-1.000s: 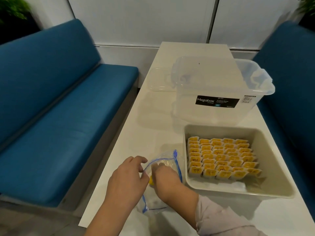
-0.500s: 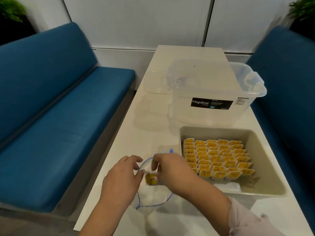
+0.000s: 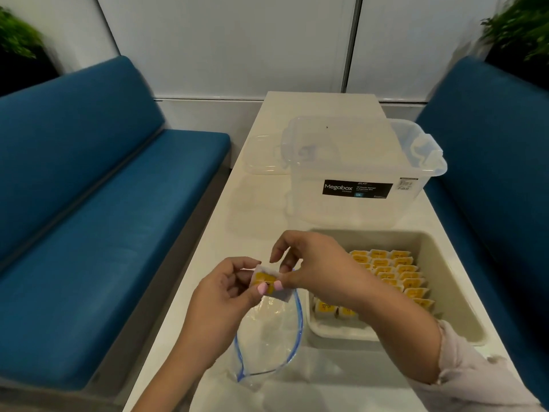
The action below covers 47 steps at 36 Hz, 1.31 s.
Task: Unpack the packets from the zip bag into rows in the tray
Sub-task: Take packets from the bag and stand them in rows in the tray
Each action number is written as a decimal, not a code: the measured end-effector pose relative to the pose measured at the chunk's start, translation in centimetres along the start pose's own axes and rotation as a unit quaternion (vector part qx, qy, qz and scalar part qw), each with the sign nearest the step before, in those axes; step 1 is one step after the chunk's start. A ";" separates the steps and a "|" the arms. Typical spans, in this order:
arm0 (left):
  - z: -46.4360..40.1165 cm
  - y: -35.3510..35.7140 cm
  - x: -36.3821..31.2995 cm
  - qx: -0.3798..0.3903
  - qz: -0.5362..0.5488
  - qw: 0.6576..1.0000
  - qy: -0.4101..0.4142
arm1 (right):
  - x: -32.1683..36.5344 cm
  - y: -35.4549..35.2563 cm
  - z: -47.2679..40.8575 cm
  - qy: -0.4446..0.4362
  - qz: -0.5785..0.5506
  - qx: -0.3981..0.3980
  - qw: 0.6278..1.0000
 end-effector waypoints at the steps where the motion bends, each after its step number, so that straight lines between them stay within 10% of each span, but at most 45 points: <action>1: -0.1 0.1 -0.1 -0.009 0.029 1.000 0.000 | -0.1 0.0 0.1 0.004 -0.012 0.000 1.000; 15: -1.3 1.6 -1.4 -0.071 0.103 0.991 0.045 | -3.1 0.5 1.8 0.059 -0.209 -0.007 0.976; 28: -0.6 2.2 -3.1 -0.085 -0.143 0.974 0.151 | -3.0 -0.2 2.1 -0.005 -0.108 -0.131 0.986; 38: -1.0 2.4 -2.4 -0.018 -0.076 0.995 0.062 | -3.0 -0.8 2.5 -0.018 -0.257 -0.148 0.955; 47: -0.9 3.1 -2.1 -0.013 -0.109 0.992 0.066 | -3.1 -1.4 2.7 -0.014 -0.116 -0.167 0.979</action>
Point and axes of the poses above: each hand's wrist, its own z-axis away from the middle knuckle, its own y-axis out of the palm, x = y × z, the point moved 1 cm from there along -z, towards the middle knuckle, and after that the axes turned 4 degrees about x, right-handed, at the moved point
